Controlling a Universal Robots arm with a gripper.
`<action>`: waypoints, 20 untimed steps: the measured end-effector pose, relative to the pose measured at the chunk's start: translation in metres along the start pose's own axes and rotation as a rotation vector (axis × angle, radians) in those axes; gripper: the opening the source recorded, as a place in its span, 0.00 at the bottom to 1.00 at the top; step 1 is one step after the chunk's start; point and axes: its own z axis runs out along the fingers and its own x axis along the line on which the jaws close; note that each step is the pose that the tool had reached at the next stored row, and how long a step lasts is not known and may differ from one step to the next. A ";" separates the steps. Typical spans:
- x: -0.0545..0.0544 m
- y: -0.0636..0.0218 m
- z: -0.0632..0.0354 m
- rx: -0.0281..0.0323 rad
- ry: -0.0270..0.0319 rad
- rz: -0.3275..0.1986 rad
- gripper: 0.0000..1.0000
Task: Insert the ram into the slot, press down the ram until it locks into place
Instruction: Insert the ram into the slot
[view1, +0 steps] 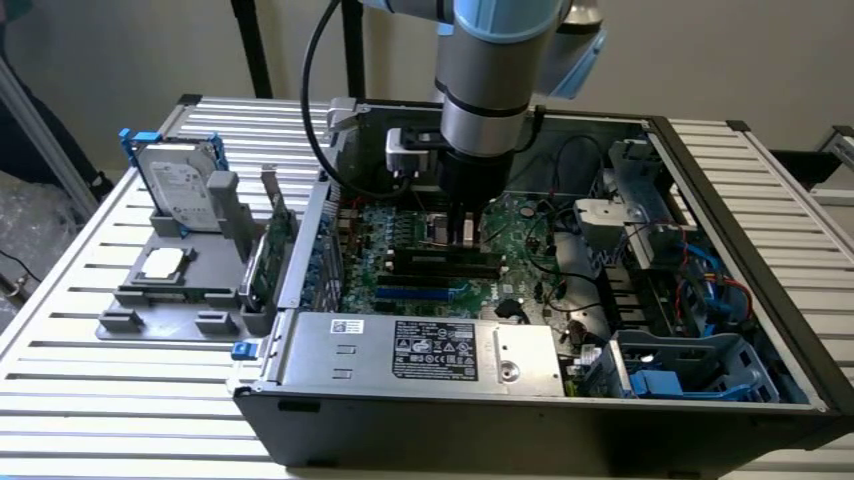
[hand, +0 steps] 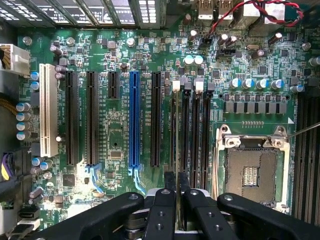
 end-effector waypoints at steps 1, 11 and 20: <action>0.000 0.0001 0.0002 0.0004 0.0006 0.000 0.14; 0.000 0.0002 0.0020 0.0019 0.0076 0.000 0.14; -0.001 0.0006 0.0032 0.0030 0.0083 0.000 0.14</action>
